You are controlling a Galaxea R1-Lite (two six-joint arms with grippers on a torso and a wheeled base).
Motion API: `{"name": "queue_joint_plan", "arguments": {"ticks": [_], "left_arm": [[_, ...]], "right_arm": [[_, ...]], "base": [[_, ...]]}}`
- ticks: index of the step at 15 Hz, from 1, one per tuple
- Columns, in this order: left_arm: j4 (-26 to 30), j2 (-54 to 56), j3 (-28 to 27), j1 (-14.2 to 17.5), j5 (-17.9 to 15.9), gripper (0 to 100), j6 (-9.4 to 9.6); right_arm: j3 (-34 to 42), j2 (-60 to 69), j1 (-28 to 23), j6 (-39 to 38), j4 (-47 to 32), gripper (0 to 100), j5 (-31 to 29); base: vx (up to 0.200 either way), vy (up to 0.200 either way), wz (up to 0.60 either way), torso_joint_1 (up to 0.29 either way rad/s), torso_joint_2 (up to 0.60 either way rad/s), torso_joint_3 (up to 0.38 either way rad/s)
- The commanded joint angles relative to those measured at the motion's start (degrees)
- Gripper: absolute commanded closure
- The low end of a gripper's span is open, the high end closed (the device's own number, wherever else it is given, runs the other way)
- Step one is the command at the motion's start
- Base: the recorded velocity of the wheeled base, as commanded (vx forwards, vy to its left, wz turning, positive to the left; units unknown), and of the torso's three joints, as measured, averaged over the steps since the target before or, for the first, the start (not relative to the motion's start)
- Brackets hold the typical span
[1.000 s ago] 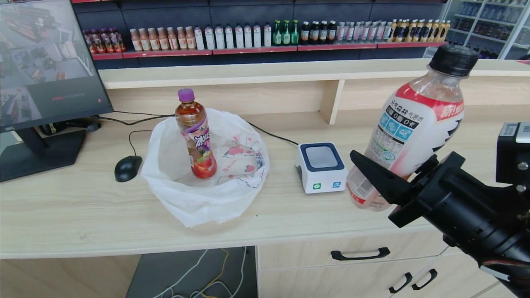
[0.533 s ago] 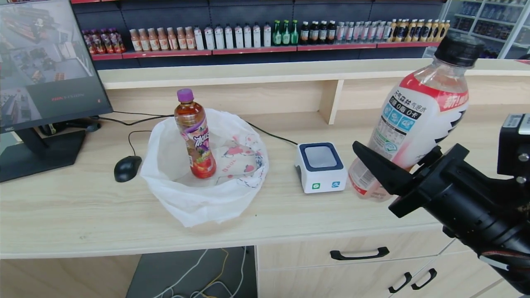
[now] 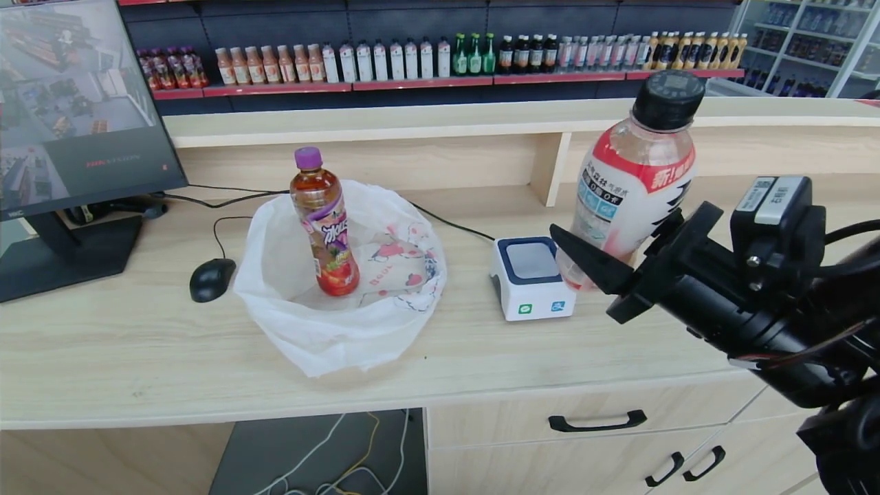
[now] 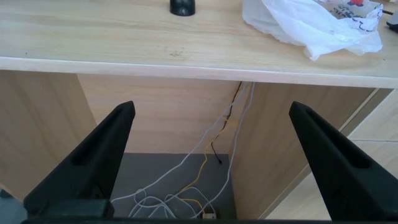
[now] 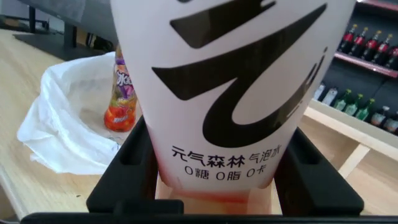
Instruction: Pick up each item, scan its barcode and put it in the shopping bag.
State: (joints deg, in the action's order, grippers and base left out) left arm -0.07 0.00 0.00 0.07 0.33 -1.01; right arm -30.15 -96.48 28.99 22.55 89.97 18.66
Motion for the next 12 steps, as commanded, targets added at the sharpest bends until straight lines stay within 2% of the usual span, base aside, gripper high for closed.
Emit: {"name": "queue_joint_plan", "arguments": {"ticks": [1, 2, 3, 5, 7, 9, 12], "left_arm": [[-0.01, 0.0, 0.0, 0.01, 0.02, 0, -0.04], [-0.01, 0.0, 0.0, 0.01, 0.02, 0, -0.04], [-0.01, 0.0, 0.0, 0.01, 0.02, 0, 0.13], [-0.01, 0.0, 0.0, 0.01, 0.02, 0, 0.13], [-0.01, 0.0, 0.0, 0.01, 0.02, 0, -0.04], [-0.01, 0.0, 0.0, 0.01, 0.02, 0, -0.04], [-0.01, 0.0, 0.0, 0.01, 0.02, 0, -0.04]], "right_arm": [[-2.37, -3.63, -1.74, 3.46, 0.03, 100, 2.61], [-2.37, -3.72, -1.66, 3.64, 0.03, 100, 2.78], [-3.51, -4.77, 0.89, 9.18, 0.03, 100, 3.22], [-6.24, -7.85, 0.63, 14.1, 0.03, 100, 3.57], [-13.09, -11.89, 0.37, 20.6, 0.03, 100, 5.07], [-19.07, -15.14, 0.01, 25.08, 0.03, 100, 9.11], [-20.57, -17.34, -4.82, 31.76, 0.03, 100, 16.49]], "base": [[0.0, 0.0, 0.0, 0.0, 0.0, 0.0], [0.0, 0.0, 0.0, 0.0, 0.0, 0.0], [0.0, 0.0, 0.0, 0.0, 0.0, 0.0], [0.0, 0.0, 0.0, 0.0, 0.0, 0.0], [0.0, 0.0, 0.0, 0.0, 0.0, 0.0], [0.0, 0.0, 0.0, 0.0, 0.0, 0.0], [0.0, 0.0, 0.0, 0.0, 0.0, 0.0]]}}
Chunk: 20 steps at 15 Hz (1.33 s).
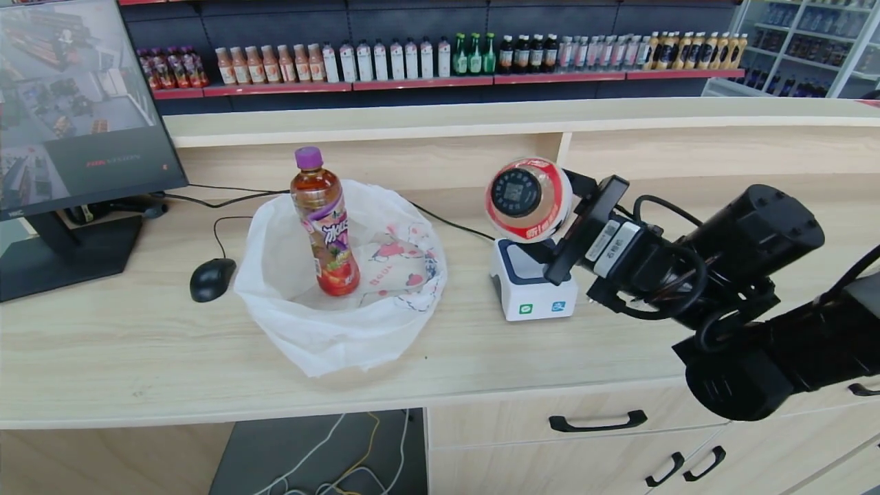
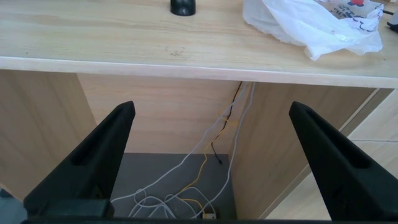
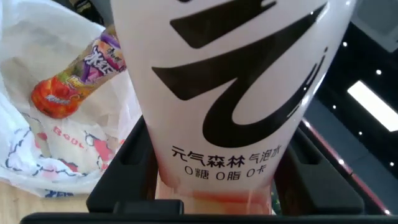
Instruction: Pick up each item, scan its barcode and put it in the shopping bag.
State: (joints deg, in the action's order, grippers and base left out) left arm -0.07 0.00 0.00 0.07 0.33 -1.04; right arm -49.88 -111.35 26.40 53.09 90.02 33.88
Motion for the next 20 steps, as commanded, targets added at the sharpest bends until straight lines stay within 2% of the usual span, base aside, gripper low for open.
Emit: {"name": "queue_joint_plan", "arguments": {"ticks": [1, 3, 5, 12, 20], "left_arm": [[-0.01, 0.0, 0.0, 0.01, 0.02, 0, -0.02], [-0.01, 0.0, 0.0, 0.01, 0.02, 0, -0.02], [-0.01, 0.0, 0.0, 0.01, 0.02, 0, -0.02], [-0.01, 0.0, 0.0, 0.01, 0.02, 0, -0.02], [-0.01, 0.0, 0.0, 0.01, 0.02, 0, 0.07]], "right_arm": [[-1.27, -3.0, -3.64, 2.98, -0.02, 100, 3.83], [-2.94, -4.75, -5.75, 6.85, -0.02, 100, 9.19], [-2.94, -5.37, -6.81, 10.28, -0.02, 100, 11.91], [-3.64, -9.68, -7.95, 16.7, -0.02, 100, 15.96], [-4.61, -10.56, -8.74, 19.51, -0.02, 100, 17.98]], "base": [[0.0, 0.0, 0.0, 0.0, 0.0, 0.0], [0.0, 0.0, 0.0, 0.0, 0.0, 0.0], [0.0, 0.0, 0.0, 0.0, 0.0, 0.0], [0.0, 0.0, 0.0, 0.0, 0.0, 0.0], [0.0, 0.0, 0.0, 0.0, 0.0, 0.0]]}}
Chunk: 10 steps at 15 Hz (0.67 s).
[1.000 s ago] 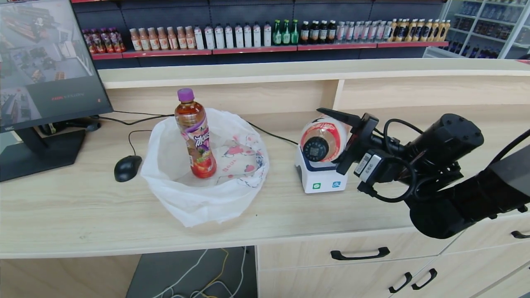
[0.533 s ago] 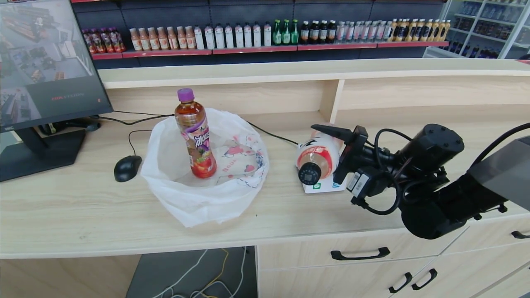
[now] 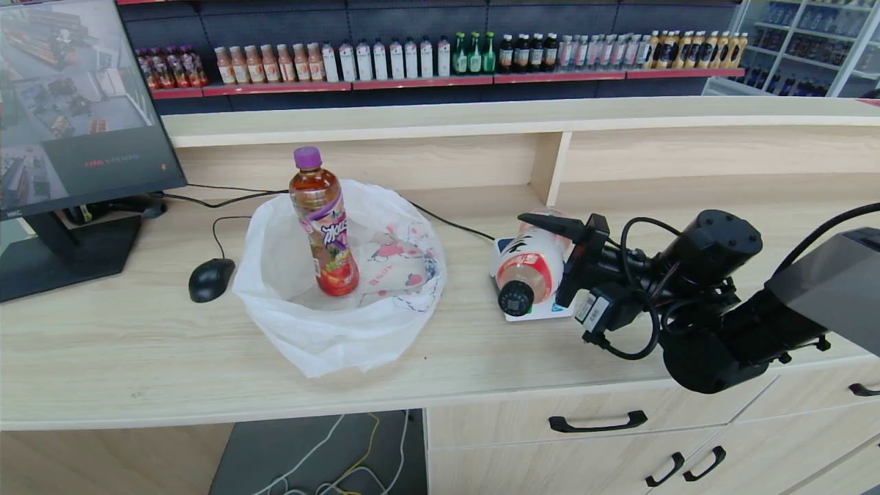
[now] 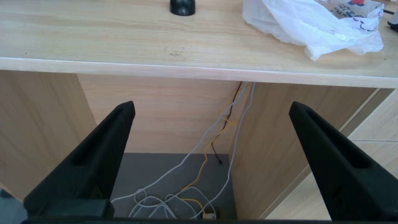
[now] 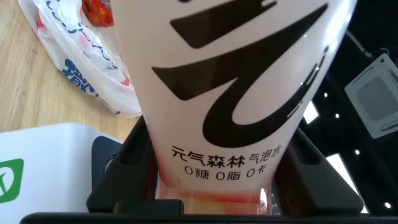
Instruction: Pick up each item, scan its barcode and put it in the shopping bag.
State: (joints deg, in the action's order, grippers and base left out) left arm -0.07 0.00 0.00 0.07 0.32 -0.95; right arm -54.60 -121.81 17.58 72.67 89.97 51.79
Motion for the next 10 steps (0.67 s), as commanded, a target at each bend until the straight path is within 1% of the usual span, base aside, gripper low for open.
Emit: {"name": "queue_joint_plan", "arguments": {"ticks": [1, 10], "left_arm": [[-0.01, 0.0, 0.0, 0.01, 0.03, 0, -0.02], [-0.01, 0.0, 0.0, 0.01, 0.03, 0, -0.02]], "right_arm": [[0.2, -0.1, 0.09, 0.37, 0.03, 100, 0.07], [0.72, -0.18, 0.26, 0.9, 0.03, 100, 0.42]], "base": [[0.0, 0.0, 0.0, 0.0, 0.0, 0.0], [0.0, 0.0, 0.0, 0.0, 0.0, 0.0]]}}
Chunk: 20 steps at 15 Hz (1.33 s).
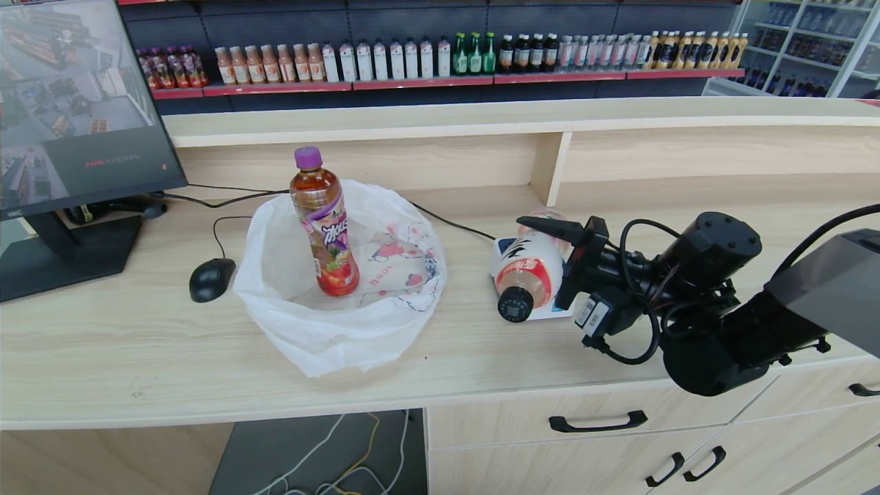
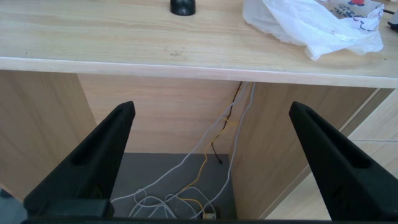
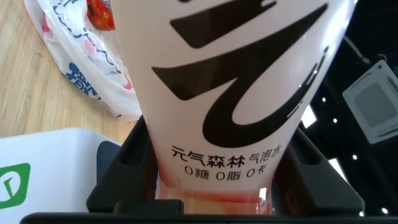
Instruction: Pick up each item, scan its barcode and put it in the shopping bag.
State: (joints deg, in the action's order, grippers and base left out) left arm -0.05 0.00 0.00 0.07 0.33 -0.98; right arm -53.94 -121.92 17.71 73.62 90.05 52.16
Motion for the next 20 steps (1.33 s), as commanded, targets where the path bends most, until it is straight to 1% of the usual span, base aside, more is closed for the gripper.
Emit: {"name": "queue_joint_plan", "arguments": {"ticks": [1, 6, 13, 16, 20], "left_arm": [[-0.04, 0.0, 0.0, 0.01, 0.02, 0, -0.08], [-0.04, 0.0, 0.0, 0.01, 0.02, 0, 0.01], [-0.04, 0.0, 0.0, 0.01, 0.02, 0, 0.01], [-0.04, 0.0, 0.0, 0.01, 0.02, 0, 0.01], [-0.04, 0.0, 0.0, 0.01, 0.02, 0, 0.01]], "right_arm": [[0.33, -0.07, 0.04, 0.38, -0.05, 100, 0.04], [0.42, -1.04, 0.04, 1.09, -0.05, 100, 0.04], [0.86, 0.98, 0.74, 0.74, -0.05, 100, 0.04], [2.0, 3.79, 1.8, -0.76, -0.05, 100, -0.04], [4.02, 6.96, 1.8, -2.78, -0.05, 100, -0.04]], "base": [[0.0, 0.0, 0.0, 0.0, 0.0, 0.0], [0.0, 0.0, 0.0, 0.0, 0.0, 0.0], [0.0, 0.0, 0.0, 0.0, 0.0, 0.0], [0.0, 0.0, 0.0, 0.0, 0.0, 0.0], [0.0, 0.0, 0.0, 0.0, 0.0, 0.0]]}}
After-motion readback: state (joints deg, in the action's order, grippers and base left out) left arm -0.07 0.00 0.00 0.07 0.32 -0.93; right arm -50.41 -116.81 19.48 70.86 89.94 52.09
